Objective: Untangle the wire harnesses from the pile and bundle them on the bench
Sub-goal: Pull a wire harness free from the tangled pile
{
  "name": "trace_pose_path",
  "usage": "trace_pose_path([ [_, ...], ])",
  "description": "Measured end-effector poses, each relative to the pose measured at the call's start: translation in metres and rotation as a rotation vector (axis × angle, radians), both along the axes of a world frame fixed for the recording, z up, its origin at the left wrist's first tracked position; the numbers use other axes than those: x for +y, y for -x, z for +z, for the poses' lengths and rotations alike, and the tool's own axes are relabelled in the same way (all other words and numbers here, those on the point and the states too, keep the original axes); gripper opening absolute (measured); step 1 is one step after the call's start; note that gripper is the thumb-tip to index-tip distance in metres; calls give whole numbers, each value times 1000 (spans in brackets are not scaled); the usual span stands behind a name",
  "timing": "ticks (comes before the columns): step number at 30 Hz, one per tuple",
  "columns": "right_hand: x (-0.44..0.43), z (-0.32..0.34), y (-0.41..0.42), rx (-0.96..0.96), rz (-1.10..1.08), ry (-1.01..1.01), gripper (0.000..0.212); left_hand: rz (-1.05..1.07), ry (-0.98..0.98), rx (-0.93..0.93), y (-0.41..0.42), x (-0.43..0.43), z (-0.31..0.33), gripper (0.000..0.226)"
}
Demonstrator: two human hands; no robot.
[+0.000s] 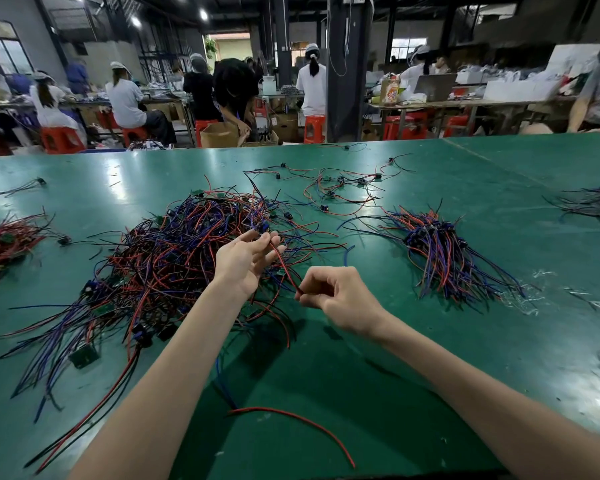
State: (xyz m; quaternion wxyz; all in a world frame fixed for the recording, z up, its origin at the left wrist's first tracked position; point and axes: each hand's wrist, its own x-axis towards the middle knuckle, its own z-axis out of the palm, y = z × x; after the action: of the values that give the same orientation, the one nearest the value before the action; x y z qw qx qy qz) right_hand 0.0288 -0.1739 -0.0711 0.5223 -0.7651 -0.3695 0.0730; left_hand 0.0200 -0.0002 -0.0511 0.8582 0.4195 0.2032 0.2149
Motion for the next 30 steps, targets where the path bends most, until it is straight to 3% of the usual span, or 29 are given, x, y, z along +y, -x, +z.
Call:
trace_pose_path([
  [2, 0, 2, 0, 15, -26, 15, 9, -12, 35, -8, 0, 1, 1, 15],
  [6, 2, 4, -3, 605, -32, -41, 17, -21, -2, -35, 0, -1, 3, 15],
  [8, 1, 3, -6, 734, -20, -17, 16, -24, -73, -36, 2, -5, 4, 16],
  [12, -13, 11, -21, 657, 153, 165, 5, -74, -90, -66, 4, -12, 9, 13],
  [14, -26, 19, -36, 685, 243, 217, 24, -180, -88, -49, 5, -17, 13, 10],
  [16, -37, 25, -52, 716, 216, 155, 34, -334, -130, -22, 8, -28, 13, 10],
  [21, -42, 21, -67, 752, 30, -232, 26, -633, -217, 33, 13, -58, 2, 25],
  [30, -34, 13, -61, 778, -34, -242, 14, -677, -289, 138, 14, -68, -11, 19],
])
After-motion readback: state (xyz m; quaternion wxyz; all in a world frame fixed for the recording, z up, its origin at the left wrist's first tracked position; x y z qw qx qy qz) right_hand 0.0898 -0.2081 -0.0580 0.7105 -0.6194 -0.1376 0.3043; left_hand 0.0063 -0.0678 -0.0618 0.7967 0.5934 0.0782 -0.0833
